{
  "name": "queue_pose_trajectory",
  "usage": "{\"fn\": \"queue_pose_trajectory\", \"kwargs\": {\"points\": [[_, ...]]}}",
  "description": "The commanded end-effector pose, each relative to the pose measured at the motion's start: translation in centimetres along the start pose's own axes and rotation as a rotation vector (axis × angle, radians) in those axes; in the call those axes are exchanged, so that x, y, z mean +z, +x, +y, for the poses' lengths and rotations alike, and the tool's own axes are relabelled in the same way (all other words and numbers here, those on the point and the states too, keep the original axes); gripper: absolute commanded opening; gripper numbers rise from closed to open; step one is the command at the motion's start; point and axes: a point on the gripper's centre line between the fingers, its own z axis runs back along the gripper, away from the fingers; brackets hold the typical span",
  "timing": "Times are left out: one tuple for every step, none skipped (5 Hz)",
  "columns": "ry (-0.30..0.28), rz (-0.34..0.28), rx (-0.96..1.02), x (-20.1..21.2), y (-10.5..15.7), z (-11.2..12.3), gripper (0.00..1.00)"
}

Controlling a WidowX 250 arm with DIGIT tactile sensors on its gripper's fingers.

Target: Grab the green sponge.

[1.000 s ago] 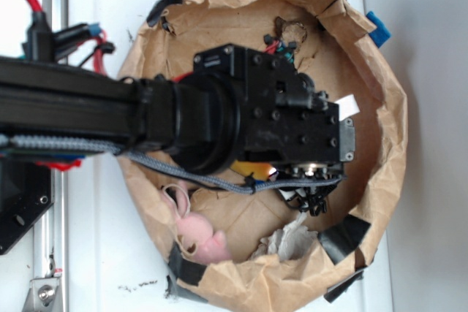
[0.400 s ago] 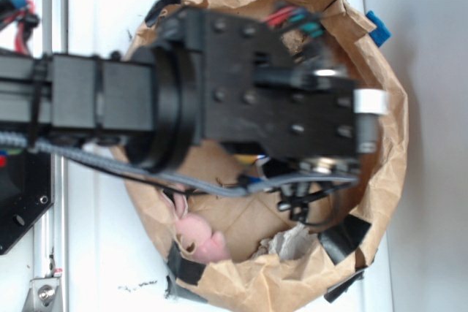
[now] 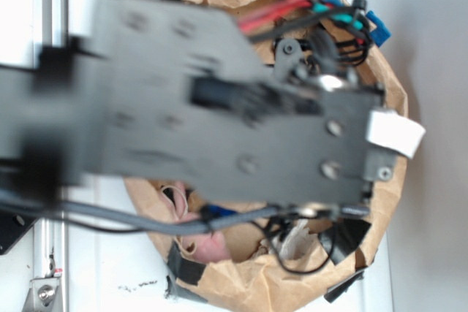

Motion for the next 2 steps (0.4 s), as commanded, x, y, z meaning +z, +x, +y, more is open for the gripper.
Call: {"fn": "queue_pose_trajectory", "kwargs": {"points": [[-0.045, -0.068, 0.037, 3.37, -1.52, 1.12, 0.0], [-0.037, -0.053, 0.052, 3.11, -1.71, 0.84, 0.0]]}}
